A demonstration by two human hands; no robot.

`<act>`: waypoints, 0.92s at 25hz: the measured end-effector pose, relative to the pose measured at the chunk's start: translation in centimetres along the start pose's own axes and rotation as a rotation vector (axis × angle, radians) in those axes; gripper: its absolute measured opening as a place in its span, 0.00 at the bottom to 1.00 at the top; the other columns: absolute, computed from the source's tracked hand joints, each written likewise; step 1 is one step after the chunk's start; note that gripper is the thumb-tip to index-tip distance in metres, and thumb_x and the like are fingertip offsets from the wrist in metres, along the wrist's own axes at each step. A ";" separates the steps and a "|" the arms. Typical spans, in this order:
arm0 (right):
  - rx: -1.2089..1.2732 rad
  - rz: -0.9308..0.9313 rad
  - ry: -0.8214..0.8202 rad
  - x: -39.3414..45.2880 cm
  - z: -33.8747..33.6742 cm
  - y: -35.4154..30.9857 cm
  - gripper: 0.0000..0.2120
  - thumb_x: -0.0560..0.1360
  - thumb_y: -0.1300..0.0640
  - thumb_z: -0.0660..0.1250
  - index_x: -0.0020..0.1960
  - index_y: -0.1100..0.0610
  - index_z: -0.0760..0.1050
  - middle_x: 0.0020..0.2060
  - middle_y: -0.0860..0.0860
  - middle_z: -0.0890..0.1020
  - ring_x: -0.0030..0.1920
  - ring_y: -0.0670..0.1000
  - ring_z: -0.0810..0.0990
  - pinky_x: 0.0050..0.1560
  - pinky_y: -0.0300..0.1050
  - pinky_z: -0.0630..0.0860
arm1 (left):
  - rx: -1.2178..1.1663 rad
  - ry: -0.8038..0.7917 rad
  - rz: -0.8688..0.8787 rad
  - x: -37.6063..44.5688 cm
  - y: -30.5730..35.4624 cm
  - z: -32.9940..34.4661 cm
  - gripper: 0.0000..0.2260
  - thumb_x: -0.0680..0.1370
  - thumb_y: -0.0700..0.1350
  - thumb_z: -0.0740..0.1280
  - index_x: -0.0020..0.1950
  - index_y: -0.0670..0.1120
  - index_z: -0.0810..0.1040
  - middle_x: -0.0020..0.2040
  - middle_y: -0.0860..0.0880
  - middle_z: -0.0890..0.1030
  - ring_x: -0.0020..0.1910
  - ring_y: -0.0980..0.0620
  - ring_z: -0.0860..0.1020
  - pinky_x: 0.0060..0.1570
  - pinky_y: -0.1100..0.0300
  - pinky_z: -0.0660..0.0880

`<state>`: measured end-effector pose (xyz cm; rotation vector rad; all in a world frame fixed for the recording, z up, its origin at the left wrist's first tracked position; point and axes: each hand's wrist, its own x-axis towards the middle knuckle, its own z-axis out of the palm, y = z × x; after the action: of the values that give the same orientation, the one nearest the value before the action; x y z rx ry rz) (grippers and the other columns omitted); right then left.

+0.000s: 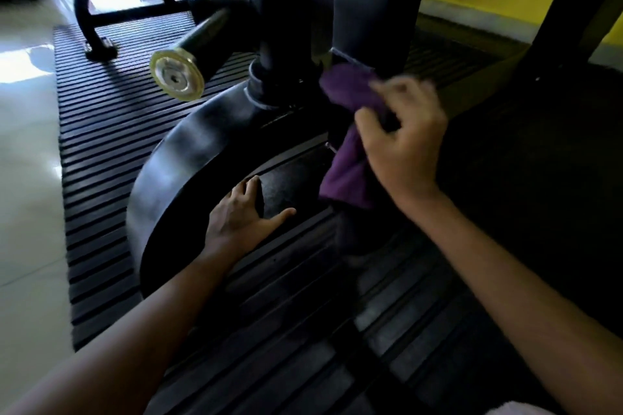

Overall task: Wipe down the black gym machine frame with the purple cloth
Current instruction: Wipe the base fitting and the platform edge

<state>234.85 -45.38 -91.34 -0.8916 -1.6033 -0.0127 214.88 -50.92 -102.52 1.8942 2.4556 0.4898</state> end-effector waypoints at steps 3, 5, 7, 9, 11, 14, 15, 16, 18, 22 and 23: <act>-0.045 -0.137 0.072 3.0 1.1 -2.2 0.13 0.71 0.55 0.64 0.48 0.61 0.82 0.43 0.59 0.80 0.45 0.58 0.75 0.46 0.44 0.71 | 0.041 -0.014 -0.011 0.0 -0.1 0.0 0.38 0.69 0.73 0.59 0.70 0.49 0.66 0.68 0.48 0.70 0.66 0.46 0.69 0.60 0.51 0.67; -0.035 -0.233 -0.052 2.2 3.4 -3.6 0.13 0.69 0.54 0.64 0.45 0.60 0.82 0.44 0.60 0.79 0.45 0.61 0.75 0.42 0.52 0.74 | 0.034 -0.035 -0.025 0.1 0.0 0.0 0.38 0.69 0.73 0.59 0.70 0.49 0.66 0.67 0.48 0.71 0.65 0.46 0.70 0.59 0.51 0.67; -0.091 -0.406 -0.212 0.9 5.9 -5.4 0.13 0.68 0.53 0.63 0.44 0.58 0.82 0.47 0.59 0.80 0.49 0.61 0.71 0.41 0.52 0.73 | -0.092 -0.091 -0.060 -0.2 -0.2 0.1 0.35 0.68 0.70 0.64 0.67 0.48 0.70 0.64 0.47 0.74 0.64 0.46 0.71 0.59 0.54 0.66; -0.240 -0.537 -0.325 0.5 7.5 -6.8 0.13 0.68 0.52 0.63 0.43 0.56 0.82 0.49 0.57 0.81 0.51 0.57 0.65 0.42 0.50 0.71 | -0.335 -0.109 -0.162 -0.6 -0.3 -0.2 0.26 0.68 0.60 0.69 0.59 0.45 0.76 0.61 0.42 0.76 0.62 0.42 0.73 0.59 0.55 0.67; -0.267 -0.558 -0.343 1.1 7.1 -6.0 0.13 0.68 0.52 0.64 0.45 0.56 0.82 0.52 0.58 0.80 0.51 0.56 0.64 0.42 0.51 0.71 | -0.346 -0.072 -0.170 -0.7 0.2 -0.7 0.22 0.71 0.53 0.71 0.60 0.43 0.74 0.61 0.40 0.75 0.62 0.40 0.73 0.58 0.51 0.69; -0.114 -0.590 -0.334 1.6 4.1 -1.2 0.13 0.69 0.55 0.67 0.50 0.61 0.81 0.52 0.63 0.79 0.50 0.58 0.66 0.45 0.51 0.70 | -0.094 -0.056 -0.041 -0.6 0.6 -1.0 0.34 0.70 0.69 0.64 0.69 0.50 0.66 0.66 0.49 0.73 0.65 0.48 0.71 0.55 0.55 0.67; -0.093 -0.535 -0.310 2.1 3.0 0.4 0.12 0.70 0.58 0.67 0.50 0.62 0.81 0.51 0.64 0.78 0.49 0.59 0.68 0.47 0.49 0.69 | -0.078 -0.061 -0.034 -0.4 0.3 -0.9 0.36 0.69 0.71 0.62 0.70 0.51 0.65 0.66 0.50 0.72 0.65 0.48 0.71 0.54 0.55 0.67; -0.083 -0.432 -0.294 2.6 2.2 1.4 0.11 0.71 0.59 0.66 0.50 0.63 0.81 0.50 0.65 0.78 0.49 0.60 0.69 0.49 0.47 0.68 | -0.084 -0.064 -0.038 -0.2 0.1 -0.8 0.37 0.69 0.72 0.61 0.70 0.51 0.64 0.66 0.50 0.72 0.64 0.48 0.71 0.53 0.56 0.67; -0.110 -0.253 -0.257 3.3 1.8 1.9 0.09 0.71 0.61 0.65 0.48 0.63 0.81 0.48 0.64 0.77 0.49 0.59 0.71 0.49 0.39 0.66 | -0.076 -0.058 -0.036 -0.2 -0.2 -0.5 0.37 0.69 0.72 0.62 0.69 0.50 0.66 0.65 0.49 0.73 0.63 0.49 0.72 0.49 0.59 0.65; -0.088 -0.300 -0.142 0.8 3.3 -0.9 0.07 0.70 0.61 0.66 0.43 0.63 0.81 0.47 0.62 0.79 0.45 0.63 0.74 0.48 0.45 0.67 | -0.032 -0.032 -0.025 0.0 0.0 -0.4 0.35 0.69 0.72 0.61 0.67 0.50 0.67 0.64 0.48 0.73 0.63 0.48 0.72 0.48 0.57 0.63; -0.051 -0.364 -0.173 0.2 3.7 -1.9 0.08 0.70 0.60 0.66 0.44 0.63 0.81 0.47 0.62 0.79 0.45 0.63 0.73 0.48 0.47 0.68 | -0.028 -0.049 -0.030 0.0 -0.1 -0.3 0.35 0.69 0.70 0.61 0.68 0.49 0.66 0.65 0.47 0.72 0.64 0.46 0.71 0.50 0.55 0.65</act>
<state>230.77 -44.85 -91.27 -0.6421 -1.9177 -0.2392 214.76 -50.96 -102.24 1.8343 2.4298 0.4687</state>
